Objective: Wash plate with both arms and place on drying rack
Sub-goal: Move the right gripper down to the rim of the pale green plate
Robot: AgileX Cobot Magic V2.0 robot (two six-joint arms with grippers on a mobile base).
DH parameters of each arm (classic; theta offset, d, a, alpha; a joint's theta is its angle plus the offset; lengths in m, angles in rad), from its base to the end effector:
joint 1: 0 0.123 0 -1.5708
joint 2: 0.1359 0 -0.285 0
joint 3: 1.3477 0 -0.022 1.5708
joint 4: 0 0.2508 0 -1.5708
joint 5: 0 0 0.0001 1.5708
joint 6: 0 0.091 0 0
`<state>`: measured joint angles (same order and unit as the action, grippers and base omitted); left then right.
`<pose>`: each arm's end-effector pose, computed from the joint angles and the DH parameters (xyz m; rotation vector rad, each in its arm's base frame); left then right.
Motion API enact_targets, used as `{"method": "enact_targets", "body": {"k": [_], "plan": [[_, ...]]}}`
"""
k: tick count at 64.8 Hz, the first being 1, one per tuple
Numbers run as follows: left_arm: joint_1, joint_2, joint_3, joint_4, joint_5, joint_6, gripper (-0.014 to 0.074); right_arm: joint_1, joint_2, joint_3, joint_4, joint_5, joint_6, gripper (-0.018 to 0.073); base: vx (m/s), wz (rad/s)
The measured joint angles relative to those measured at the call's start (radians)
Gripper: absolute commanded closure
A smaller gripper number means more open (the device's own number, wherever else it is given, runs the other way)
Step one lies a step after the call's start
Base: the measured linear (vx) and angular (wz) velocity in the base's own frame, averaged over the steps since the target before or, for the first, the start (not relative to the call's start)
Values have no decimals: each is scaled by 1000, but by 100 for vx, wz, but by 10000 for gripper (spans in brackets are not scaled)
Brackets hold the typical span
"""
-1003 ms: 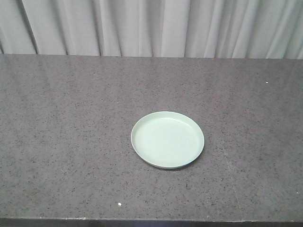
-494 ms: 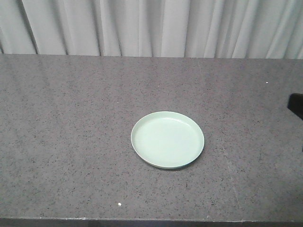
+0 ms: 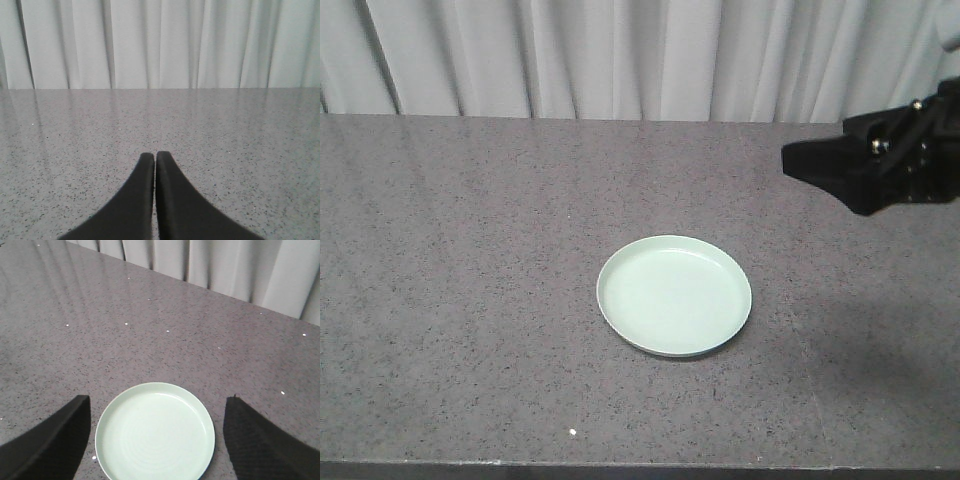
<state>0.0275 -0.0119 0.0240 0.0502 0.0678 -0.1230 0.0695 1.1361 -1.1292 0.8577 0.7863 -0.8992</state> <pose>0.0566 0.0019 0.1996 -0.0811 1.5614 -0.0331 0.2278 0.0647 0.4005 -0.6213 1.9237 0.4911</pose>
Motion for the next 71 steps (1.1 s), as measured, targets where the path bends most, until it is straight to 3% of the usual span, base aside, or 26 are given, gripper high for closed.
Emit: {"method": "enact_targets", "body": {"k": [21, 37, 47, 71], "plan": [[0, 0, 0, 0, 0, 0, 602, 14, 360, -311, -124, 195, 133, 32, 0, 0], [0, 0, 0, 0, 0, 0, 602, 138, 552, -367, -396, 159, 305, 32, 0, 0], [0, 0, 0, 0, 0, 0, 602, 173, 627, -370, -550, 115, 419, 32, 0, 0], [0, 0, 0, 0, 0, 0, 602, 178, 737, -370, -606, 80, 466, 32, 0, 0]]}}
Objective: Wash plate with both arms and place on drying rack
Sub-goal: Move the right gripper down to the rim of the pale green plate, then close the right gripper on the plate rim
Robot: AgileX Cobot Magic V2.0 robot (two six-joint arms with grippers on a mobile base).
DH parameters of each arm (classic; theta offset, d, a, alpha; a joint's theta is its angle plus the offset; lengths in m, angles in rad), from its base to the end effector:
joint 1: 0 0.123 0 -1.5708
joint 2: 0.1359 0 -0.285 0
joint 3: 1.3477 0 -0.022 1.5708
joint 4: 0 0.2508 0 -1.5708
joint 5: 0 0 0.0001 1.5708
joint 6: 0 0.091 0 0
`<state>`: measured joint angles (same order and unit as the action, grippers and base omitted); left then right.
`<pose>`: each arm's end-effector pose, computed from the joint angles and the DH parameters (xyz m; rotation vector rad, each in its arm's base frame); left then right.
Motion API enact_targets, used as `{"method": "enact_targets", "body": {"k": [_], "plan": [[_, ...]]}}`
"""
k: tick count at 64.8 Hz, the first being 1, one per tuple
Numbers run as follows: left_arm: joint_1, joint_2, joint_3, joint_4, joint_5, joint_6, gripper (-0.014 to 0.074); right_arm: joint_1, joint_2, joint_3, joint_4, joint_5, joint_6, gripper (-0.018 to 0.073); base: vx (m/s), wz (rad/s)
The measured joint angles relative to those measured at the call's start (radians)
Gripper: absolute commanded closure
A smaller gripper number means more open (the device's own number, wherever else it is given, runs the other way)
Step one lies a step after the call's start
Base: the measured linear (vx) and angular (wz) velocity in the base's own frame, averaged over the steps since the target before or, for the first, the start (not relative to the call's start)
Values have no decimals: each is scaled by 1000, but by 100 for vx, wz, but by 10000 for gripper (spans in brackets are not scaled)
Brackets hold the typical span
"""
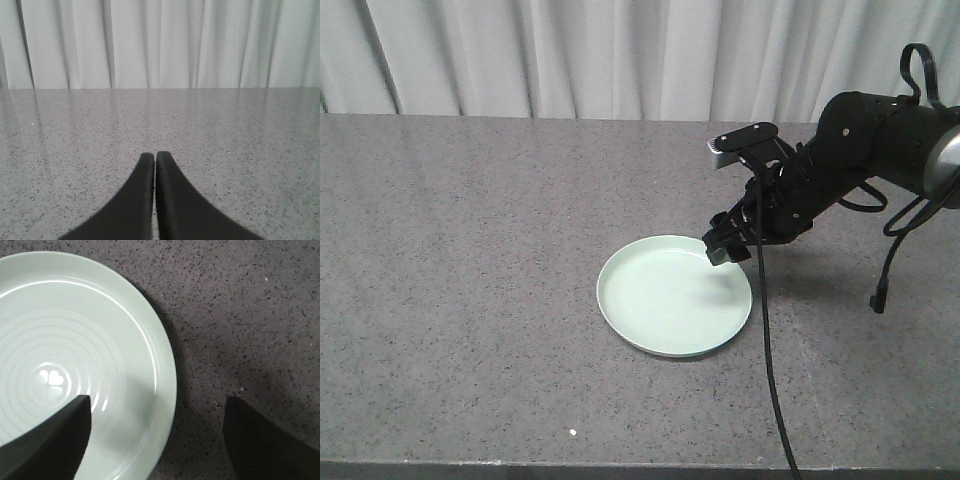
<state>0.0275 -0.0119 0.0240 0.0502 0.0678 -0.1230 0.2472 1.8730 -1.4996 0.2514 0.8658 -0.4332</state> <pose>0.0566 0.0019 0.1996 -0.0811 1.5614 -0.0331 0.3887 0.1159 0.2503 -0.7419 2.5912 0.2513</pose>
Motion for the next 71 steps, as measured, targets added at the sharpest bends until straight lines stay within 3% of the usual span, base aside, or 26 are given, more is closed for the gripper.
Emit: {"method": "enact_targets", "body": {"k": [48, 60, 71], "plan": [[0, 0, 0, 0, 0, 0, 602, 0, 93, -2, -11, -45, 0, 49, 0, 0], [0, 0, 0, 0, 0, 0, 602, 0, 96, -2, -14, -39, 0, 187, 0, 0], [0, 0, 0, 0, 0, 0, 602, 0, 96, -2, -16, -11, 0, 420, 0, 0]]}}
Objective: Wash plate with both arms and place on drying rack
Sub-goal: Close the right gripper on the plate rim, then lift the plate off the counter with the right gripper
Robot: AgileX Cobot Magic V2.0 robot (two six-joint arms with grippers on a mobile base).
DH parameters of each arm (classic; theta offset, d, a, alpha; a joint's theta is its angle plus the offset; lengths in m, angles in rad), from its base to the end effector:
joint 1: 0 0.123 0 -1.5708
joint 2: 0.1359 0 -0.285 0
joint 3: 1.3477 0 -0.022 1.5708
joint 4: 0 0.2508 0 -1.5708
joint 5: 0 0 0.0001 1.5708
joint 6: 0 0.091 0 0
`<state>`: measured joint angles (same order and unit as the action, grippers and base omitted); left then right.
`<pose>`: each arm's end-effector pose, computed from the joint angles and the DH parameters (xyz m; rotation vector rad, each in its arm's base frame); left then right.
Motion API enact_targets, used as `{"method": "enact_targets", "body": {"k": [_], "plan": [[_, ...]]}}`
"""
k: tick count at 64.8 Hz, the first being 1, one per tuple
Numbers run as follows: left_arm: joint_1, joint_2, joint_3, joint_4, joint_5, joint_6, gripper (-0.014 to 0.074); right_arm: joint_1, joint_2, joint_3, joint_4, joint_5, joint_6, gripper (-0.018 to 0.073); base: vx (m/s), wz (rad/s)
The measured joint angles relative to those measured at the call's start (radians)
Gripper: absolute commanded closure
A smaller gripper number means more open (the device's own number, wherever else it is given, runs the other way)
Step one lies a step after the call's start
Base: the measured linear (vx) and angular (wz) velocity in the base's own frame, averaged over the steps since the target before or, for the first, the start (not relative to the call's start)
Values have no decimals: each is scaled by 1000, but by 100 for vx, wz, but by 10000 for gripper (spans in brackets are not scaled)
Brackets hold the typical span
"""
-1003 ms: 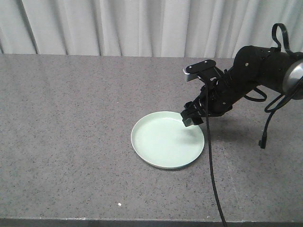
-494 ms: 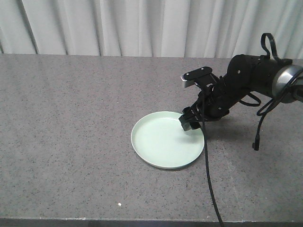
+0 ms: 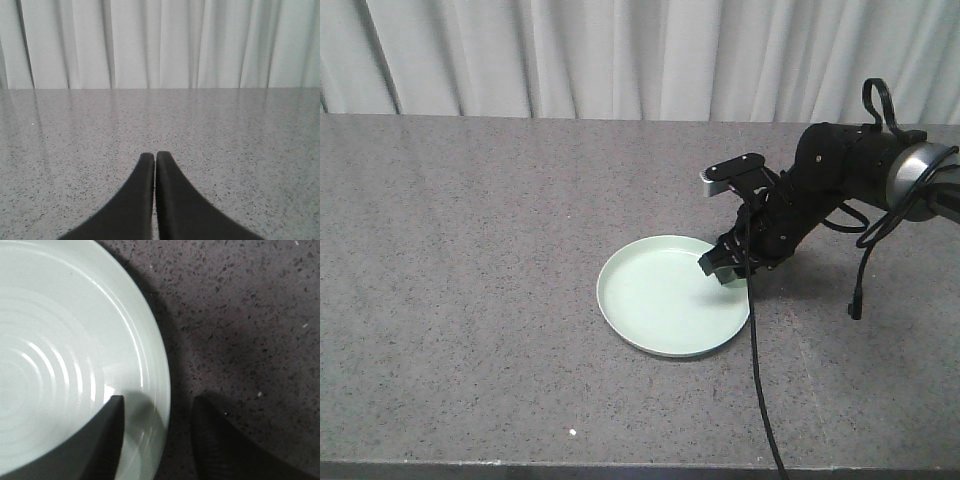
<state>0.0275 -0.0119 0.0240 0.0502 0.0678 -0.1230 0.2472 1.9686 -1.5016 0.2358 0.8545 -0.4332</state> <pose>0.0566 0.0019 0.1996 -0.0811 1.5614 -0.0331 0.4001 0.1175 0.2117 -0.7620 2.6732 0.2395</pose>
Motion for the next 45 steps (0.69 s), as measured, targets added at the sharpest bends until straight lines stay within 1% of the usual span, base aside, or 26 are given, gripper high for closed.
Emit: {"method": "enact_targets", "body": {"k": [4, 7, 9, 22, 29, 39, 45], "plan": [[0, 0, 0, 0, 0, 0, 602, 0, 0, 0, -2, 9, 0, 486, 0, 0], [0, 0, 0, 0, 0, 0, 602, 0, 0, 0, -4, 18, 0, 557, 0, 0], [0, 0, 0, 0, 0, 0, 602, 0, 0, 0, -7, 23, 0, 577, 0, 0], [0, 0, 0, 0, 0, 0, 602, 0, -7, -6, 0, 38, 5, 570, 0, 0], [0, 0, 0, 0, 0, 0, 602, -14, -39, -6, 13, 51, 5, 570, 0, 0], [0, 0, 0, 0, 0, 0, 602, -66, -155, -6, 54, 56, 2, 570, 0, 0], [0, 0, 0, 0, 0, 0, 602, -103, -257, -6, 100, 57, -1, 570, 0, 0]]}}
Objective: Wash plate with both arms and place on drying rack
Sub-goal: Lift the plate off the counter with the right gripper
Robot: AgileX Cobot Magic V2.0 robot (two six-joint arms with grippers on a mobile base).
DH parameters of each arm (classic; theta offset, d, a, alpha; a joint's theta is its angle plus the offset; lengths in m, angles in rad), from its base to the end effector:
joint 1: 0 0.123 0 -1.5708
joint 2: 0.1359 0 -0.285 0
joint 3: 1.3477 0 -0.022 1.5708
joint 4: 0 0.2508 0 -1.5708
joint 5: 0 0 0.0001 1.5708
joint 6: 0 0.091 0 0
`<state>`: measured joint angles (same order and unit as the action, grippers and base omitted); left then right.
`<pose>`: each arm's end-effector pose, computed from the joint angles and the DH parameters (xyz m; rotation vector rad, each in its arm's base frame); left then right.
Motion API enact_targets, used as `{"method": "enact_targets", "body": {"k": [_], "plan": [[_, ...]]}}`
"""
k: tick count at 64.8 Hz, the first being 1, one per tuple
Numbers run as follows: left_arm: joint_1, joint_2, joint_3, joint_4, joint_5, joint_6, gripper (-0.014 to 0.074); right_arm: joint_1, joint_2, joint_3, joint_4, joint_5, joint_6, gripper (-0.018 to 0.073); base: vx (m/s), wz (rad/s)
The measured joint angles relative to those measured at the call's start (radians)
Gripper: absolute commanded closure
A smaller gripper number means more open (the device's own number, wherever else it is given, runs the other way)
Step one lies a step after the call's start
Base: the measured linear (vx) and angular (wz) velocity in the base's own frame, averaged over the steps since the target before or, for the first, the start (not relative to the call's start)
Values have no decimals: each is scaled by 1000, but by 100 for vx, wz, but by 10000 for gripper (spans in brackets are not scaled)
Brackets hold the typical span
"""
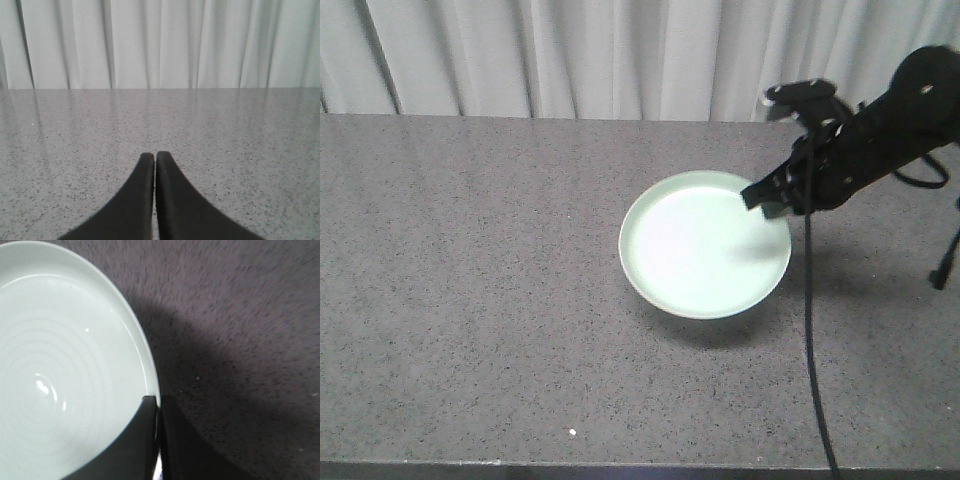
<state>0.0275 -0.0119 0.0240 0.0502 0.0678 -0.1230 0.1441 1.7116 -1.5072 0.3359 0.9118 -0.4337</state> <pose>0.0566 0.0019 0.1996 -0.0811 1.5614 -0.0331 0.3695 0.0776 0.3157 -0.5621 2.4856 0.3079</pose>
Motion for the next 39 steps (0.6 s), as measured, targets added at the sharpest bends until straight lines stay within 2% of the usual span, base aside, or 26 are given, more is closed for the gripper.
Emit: {"method": "enact_targets", "body": {"k": [10, 22, 39], "plan": [[0, 0, 0, 0, 0, 0, 602, -37, -175, 0, 31, 27, -4, 569, 0, 0], [0, 0, 0, 0, 0, 0, 602, -39, -347, 7, 52, 117, -7, 566, 0, 0], [0, 0, 0, 0, 0, 0, 602, -39, -564, 179, 95, 109, -10, 566, 0, 0]]}}
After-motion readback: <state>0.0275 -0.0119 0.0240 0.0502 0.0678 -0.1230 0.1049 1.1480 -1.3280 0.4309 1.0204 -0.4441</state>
